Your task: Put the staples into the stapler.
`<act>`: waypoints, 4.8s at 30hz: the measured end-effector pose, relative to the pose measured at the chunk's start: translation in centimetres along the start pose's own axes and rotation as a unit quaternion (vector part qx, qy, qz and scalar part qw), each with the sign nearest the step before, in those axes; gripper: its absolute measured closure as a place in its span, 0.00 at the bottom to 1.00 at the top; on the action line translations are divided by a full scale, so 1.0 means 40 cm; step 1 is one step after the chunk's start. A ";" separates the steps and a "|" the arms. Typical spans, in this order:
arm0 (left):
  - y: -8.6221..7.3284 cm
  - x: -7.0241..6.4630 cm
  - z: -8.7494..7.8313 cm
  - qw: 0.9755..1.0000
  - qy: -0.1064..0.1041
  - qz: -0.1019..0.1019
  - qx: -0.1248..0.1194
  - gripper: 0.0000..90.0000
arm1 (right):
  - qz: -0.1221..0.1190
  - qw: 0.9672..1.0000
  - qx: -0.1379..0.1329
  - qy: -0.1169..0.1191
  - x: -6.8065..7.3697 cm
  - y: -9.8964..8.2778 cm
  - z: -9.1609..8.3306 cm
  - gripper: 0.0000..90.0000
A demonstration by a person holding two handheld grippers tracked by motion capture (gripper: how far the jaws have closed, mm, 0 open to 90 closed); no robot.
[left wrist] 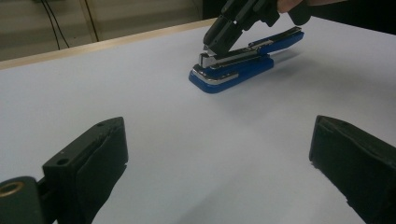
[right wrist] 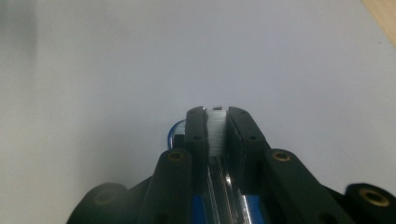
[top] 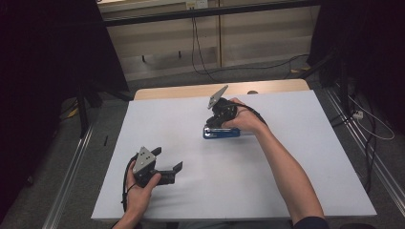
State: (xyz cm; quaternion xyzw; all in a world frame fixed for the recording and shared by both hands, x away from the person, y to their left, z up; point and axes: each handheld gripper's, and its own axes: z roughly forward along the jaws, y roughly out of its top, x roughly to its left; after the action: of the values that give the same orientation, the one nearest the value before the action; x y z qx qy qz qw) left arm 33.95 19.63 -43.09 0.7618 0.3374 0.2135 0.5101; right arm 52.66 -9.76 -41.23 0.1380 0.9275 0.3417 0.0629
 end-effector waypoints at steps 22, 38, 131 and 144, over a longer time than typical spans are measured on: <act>0.000 0.000 -0.001 1.000 0.001 0.002 0.001 0.05 | -0.049 0.999 0.016 0.012 -0.007 0.014 0.000 0.88; -0.002 0.001 0.002 1.000 0.005 -0.001 0.004 0.05 | -0.063 0.998 0.026 0.016 -0.010 0.006 0.001 0.88; -0.003 0.001 0.005 1.000 0.006 0.004 0.010 0.05 | 0.178 0.962 -0.136 -0.157 0.050 -0.101 -0.070 0.05; -0.004 0.002 0.008 1.000 0.005 0.001 0.010 0.05 | 0.197 0.944 -0.157 -0.211 0.077 -0.147 -0.101 0.05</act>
State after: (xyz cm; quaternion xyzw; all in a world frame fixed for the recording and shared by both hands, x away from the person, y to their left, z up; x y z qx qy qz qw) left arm 34.17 19.54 -43.37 0.7659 0.3415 0.2142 0.5009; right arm 47.63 -15.60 -42.06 0.3758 0.7817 0.4514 0.2097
